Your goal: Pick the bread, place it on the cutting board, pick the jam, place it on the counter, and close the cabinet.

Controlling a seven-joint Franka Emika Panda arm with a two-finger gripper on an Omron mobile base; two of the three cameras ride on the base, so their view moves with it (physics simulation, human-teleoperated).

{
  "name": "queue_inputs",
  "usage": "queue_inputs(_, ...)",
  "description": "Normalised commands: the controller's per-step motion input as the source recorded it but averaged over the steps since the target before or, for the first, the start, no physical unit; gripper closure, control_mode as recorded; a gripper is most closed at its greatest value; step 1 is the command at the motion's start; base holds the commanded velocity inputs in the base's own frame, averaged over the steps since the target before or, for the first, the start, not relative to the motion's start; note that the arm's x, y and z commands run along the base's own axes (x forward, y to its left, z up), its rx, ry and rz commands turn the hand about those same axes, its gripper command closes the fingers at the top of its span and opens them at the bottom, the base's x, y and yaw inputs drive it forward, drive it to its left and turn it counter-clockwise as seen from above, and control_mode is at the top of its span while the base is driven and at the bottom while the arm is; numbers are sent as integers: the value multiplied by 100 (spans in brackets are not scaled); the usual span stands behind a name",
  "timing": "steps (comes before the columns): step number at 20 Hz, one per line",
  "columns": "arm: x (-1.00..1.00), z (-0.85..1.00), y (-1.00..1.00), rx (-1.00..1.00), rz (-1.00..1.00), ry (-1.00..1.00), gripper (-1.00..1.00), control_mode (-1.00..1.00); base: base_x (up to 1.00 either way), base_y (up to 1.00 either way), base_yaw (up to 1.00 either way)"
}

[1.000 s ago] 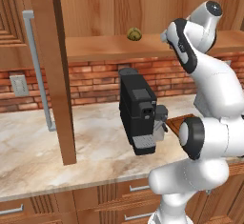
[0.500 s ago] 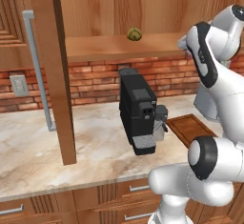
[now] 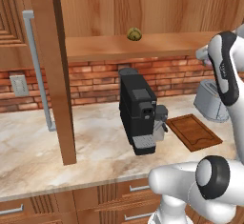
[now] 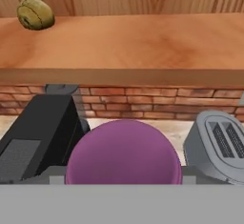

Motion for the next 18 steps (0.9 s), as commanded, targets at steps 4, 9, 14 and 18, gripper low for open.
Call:
queue_inputs(4,-54,-20,-44,0,0,0,100,-100,0,0,0)
queue_inputs(9,-41,-29,-42,0,0,0,100,-100,0,0,0)
queue_inputs(14,-40,-29,-39,0,0,0,100,-100,0,0,0)
queue_inputs(18,-39,-31,-40,0,0,0,100,-100,0,0,0)
